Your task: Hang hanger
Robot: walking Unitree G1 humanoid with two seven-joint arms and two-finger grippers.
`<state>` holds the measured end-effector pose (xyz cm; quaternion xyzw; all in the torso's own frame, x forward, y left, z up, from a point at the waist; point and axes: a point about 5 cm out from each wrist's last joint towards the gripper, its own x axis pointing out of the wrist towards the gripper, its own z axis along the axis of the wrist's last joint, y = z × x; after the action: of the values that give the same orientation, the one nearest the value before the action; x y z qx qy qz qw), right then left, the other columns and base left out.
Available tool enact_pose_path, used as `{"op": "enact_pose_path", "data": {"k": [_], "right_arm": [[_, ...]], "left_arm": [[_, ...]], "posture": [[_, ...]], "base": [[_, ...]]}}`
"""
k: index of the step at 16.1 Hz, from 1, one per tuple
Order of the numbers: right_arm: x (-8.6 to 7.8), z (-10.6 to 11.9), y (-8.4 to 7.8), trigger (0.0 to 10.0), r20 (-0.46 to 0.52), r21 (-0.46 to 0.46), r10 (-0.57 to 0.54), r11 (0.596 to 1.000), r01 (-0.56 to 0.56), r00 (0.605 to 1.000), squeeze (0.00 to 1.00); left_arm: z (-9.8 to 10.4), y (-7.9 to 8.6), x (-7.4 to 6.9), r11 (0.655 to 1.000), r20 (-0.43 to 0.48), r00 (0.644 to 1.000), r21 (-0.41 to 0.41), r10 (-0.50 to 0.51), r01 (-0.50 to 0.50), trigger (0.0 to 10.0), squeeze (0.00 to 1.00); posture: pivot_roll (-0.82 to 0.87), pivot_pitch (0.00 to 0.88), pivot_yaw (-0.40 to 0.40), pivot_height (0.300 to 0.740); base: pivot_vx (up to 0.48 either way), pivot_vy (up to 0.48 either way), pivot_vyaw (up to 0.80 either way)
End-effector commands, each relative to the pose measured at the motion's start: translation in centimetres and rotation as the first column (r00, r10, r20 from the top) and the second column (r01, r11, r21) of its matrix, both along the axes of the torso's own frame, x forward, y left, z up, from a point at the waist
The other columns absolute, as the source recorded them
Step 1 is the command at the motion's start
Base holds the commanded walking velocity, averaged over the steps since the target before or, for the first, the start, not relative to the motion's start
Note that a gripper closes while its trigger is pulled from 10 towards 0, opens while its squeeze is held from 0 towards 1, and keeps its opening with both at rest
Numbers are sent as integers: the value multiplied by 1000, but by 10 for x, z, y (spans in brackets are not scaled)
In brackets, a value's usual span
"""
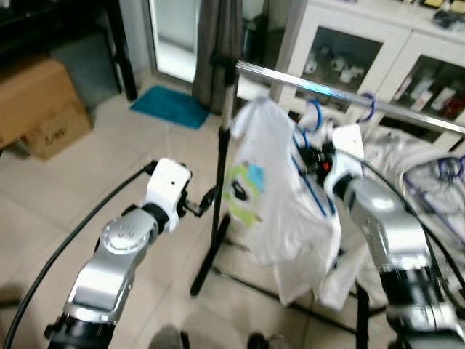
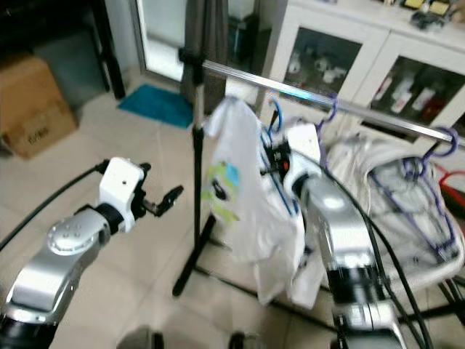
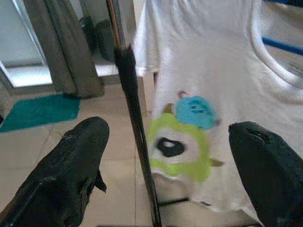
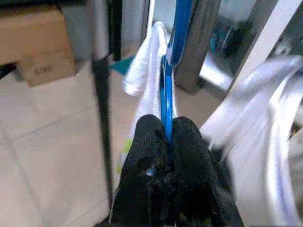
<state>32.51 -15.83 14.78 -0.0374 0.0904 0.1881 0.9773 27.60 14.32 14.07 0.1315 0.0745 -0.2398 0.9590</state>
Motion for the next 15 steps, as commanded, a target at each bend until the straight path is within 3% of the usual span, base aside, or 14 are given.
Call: {"op": "enact_pose_path", "data": {"k": [1, 3, 4, 5, 8, 11, 12, 13, 15], "right_arm": [[-5, 12, 0, 0, 42, 4, 2, 1000, -2, 999, 0], [-12, 10, 2, 0, 22, 2, -5, 1000, 5, 1000, 0], [-14, 10, 6, 0, 14, 1, 6, 1000, -6, 1000, 0], [-16, 12, 14, 0, 14, 2, 33, 999, -33, 999, 0], [-18, 24, 31, 0, 41, 19, 81, 996, -82, 996, 0], [-24, 34, 40, 0, 65, 46, 114, 992, -117, 991, 0], [-25, 35, 42, 0, 68, 51, 122, 991, -126, 990, 0], [-30, 38, 45, 0, 78, 65, 157, 985, -163, 984, 0], [-32, 37, 48, 0, 74, 61, 179, 981, -184, 981, 0]], "left_arm": [[0, -3, 1, 1000, 12, 1000, 7, -6, 6, 10000, 365], [-1, -6, 3, 1000, 10, 1000, 8, -20, 20, 10000, 384], [-1, -11, 6, 998, 2, 999, -18, -53, 53, 10000, 443], [2, -20, 11, 991, -9, 994, -72, -110, 109, 10000, 1000], [2, -40, 26, 978, -16, 980, -78, -197, 195, 10000, 1000], [8, -45, 45, 985, 16, 987, -68, -158, 159, 10000, 1000], [9, -45, 47, 984, 20, 987, -74, -162, 163, 10000, 796], [16, -53, 54, 967, 62, 972, -105, -227, 232, 10000, 0], [24, -62, 55, 942, 98, 949, -128, -298, 309, 10000, 0]], "posture": [[69, 0, -90, 740], [73, 0, -98, 740], [74, 0, -105, 740], [74, 0, -108, 740], [60, 0, -104, 740], [47, 0, -97, 740], [44, 0, -96, 740], [40, 0, -94, 740], [38, 0, -91, 740]], "base": [[0, 0, 0], [0, 0, 0], [0, 0, 0], [0, 0, 0], [0, 0, 0], [0, 0, 0], [0, 0, 0], [0, 0, 0], [0, 0, 0]]}}
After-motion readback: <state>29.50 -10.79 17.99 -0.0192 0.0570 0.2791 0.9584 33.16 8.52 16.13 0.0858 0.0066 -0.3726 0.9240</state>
